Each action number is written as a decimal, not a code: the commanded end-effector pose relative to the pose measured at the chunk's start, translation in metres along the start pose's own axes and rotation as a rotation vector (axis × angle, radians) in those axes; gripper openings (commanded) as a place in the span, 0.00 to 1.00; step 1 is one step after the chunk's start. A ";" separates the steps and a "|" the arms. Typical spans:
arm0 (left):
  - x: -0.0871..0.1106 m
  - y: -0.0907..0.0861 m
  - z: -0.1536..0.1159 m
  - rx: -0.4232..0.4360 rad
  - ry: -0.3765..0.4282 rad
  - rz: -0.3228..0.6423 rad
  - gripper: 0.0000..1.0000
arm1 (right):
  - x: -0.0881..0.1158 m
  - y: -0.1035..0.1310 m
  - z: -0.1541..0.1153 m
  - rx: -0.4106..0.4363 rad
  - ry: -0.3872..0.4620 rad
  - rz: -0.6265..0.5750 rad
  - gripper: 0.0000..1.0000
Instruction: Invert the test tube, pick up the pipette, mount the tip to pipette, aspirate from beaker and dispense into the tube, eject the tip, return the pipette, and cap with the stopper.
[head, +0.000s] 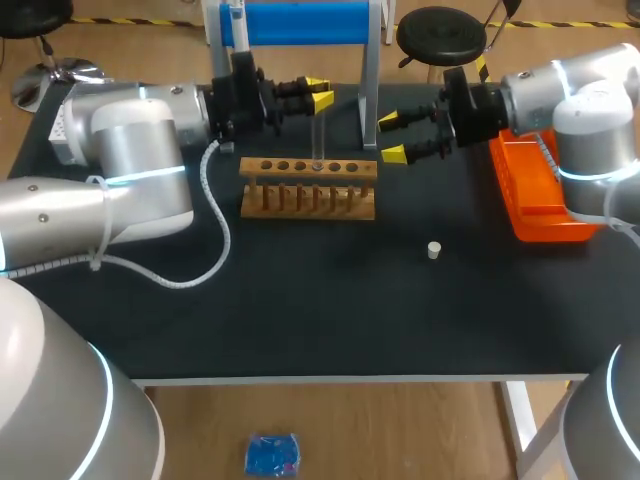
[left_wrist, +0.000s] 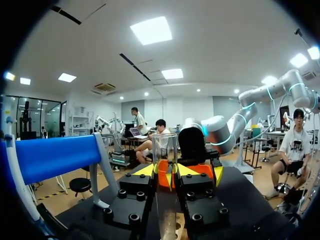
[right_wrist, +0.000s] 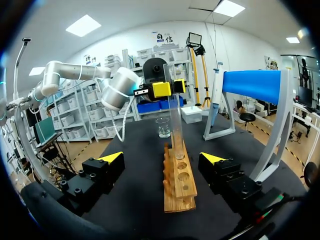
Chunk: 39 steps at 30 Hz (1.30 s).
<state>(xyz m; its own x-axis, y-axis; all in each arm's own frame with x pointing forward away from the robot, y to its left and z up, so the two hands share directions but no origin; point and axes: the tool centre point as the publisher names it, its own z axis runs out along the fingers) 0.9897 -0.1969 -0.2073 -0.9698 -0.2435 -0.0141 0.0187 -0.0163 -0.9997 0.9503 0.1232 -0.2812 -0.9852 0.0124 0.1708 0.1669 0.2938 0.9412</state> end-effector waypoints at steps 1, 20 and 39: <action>0.001 0.005 0.000 0.007 -0.010 0.007 0.00 | 0.001 0.000 0.000 0.001 -0.002 -0.001 1.00; 0.000 0.019 -0.002 0.032 -0.034 0.046 0.00 | 0.001 0.000 0.000 0.001 -0.002 -0.001 1.00; 0.000 0.039 -0.002 0.020 -0.029 0.035 0.00 | 0.001 0.000 0.000 0.001 -0.002 -0.001 1.00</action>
<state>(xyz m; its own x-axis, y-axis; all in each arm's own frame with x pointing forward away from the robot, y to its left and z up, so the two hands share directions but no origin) 0.9873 -0.1941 -0.2428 -0.9598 -0.2766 -0.0472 0.0557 -0.0229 -0.9982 0.9503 0.1231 -0.2812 -0.9852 0.0124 0.1707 0.1668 0.2937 0.9412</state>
